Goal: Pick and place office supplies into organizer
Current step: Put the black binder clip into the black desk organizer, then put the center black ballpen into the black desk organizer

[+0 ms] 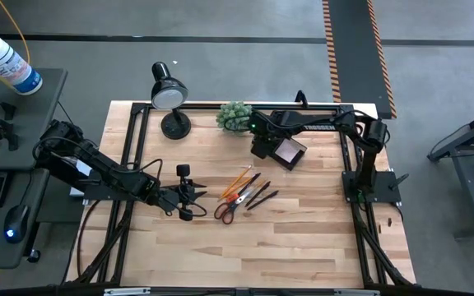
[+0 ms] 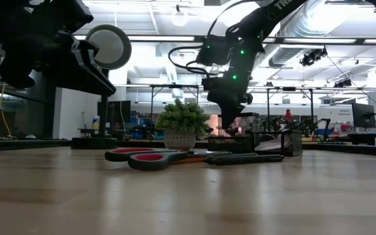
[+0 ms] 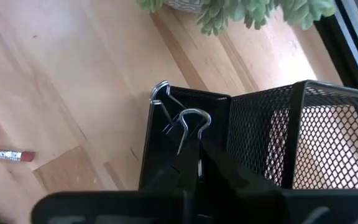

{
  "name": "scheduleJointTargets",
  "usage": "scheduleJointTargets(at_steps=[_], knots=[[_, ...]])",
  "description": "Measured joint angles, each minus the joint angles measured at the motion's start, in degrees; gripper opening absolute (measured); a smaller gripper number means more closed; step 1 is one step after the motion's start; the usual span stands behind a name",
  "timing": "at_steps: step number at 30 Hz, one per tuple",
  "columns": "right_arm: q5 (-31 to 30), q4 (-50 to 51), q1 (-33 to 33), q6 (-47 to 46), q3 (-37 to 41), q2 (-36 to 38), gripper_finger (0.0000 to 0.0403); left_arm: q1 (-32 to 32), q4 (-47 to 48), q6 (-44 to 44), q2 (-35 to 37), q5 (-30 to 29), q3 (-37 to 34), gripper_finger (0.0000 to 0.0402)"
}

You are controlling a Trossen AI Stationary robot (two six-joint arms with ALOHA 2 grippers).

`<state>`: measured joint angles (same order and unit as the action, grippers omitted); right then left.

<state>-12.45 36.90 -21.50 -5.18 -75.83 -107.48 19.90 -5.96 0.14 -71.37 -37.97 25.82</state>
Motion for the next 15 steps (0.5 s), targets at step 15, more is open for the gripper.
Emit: scheduleJointTargets(at_steps=[15], knots=[[1.4, 0.9, 2.6, 1.4, -2.2, 0.0, 0.0073, 0.0, 0.1, 0.0, 0.0, 0.0, 0.0, 0.0067]])
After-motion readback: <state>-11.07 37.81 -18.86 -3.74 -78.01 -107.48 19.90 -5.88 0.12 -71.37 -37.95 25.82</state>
